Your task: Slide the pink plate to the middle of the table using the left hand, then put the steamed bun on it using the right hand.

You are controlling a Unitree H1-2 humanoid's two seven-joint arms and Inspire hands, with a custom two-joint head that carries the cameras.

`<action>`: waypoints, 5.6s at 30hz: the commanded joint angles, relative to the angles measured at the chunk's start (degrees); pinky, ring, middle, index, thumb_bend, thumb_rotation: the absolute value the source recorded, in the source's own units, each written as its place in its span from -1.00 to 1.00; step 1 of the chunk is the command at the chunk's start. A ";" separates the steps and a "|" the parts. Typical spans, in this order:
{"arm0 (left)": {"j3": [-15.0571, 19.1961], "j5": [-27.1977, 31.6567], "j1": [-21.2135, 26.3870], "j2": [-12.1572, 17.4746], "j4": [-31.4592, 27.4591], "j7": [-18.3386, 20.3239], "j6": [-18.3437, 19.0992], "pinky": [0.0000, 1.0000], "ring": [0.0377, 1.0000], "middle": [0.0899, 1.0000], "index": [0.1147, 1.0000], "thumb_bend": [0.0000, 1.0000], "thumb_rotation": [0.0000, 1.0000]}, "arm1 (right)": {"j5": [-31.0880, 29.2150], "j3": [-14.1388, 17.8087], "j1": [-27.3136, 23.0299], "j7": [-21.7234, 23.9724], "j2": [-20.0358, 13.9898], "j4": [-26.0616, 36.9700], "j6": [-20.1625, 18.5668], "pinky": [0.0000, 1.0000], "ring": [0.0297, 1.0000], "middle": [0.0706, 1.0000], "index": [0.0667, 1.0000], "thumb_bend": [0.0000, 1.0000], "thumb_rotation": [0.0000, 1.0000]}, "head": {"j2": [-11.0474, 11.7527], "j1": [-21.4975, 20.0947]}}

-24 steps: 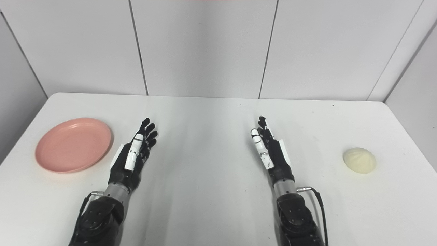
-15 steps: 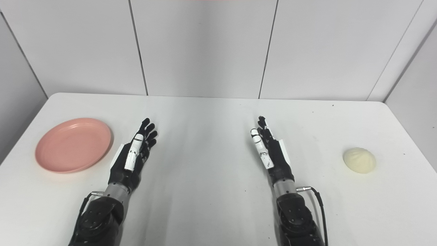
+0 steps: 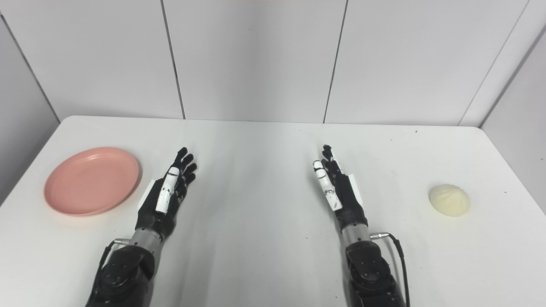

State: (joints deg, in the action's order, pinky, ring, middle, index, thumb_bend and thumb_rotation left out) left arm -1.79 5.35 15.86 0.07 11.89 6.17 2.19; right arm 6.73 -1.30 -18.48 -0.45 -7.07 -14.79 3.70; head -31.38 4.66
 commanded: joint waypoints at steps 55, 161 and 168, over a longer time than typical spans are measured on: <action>-0.63 -2.88 1.93 -5.28 -10.06 -3.64 2.04 0.97 0.96 0.96 0.99 -0.12 1.00 | -6.45 2.59 -1.43 5.67 -4.15 -5.99 5.56 0.96 0.95 0.98 1.00 -0.68 1.00 | 4.56 17.64; 28.58 17.71 9.61 13.26 15.05 -12.48 -1.24 0.96 0.89 0.88 0.91 -0.16 1.00 | -8.15 3.21 -1.17 7.60 -4.47 -4.59 5.75 1.00 0.99 1.00 1.00 -0.75 1.00 | 3.81 21.33; 26.31 17.53 9.57 12.54 16.13 -10.32 -0.05 0.93 0.87 0.89 0.91 -0.17 1.00 | -7.85 3.26 -0.75 7.28 -4.01 -2.64 3.72 1.00 0.97 1.00 1.00 -0.75 1.00 | 3.62 20.92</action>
State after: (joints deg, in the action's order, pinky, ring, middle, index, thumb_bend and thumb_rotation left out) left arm 25.24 22.31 25.45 13.27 26.94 -4.69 0.10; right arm -0.94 1.82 -19.91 7.32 -11.43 -18.15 7.85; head -27.69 25.67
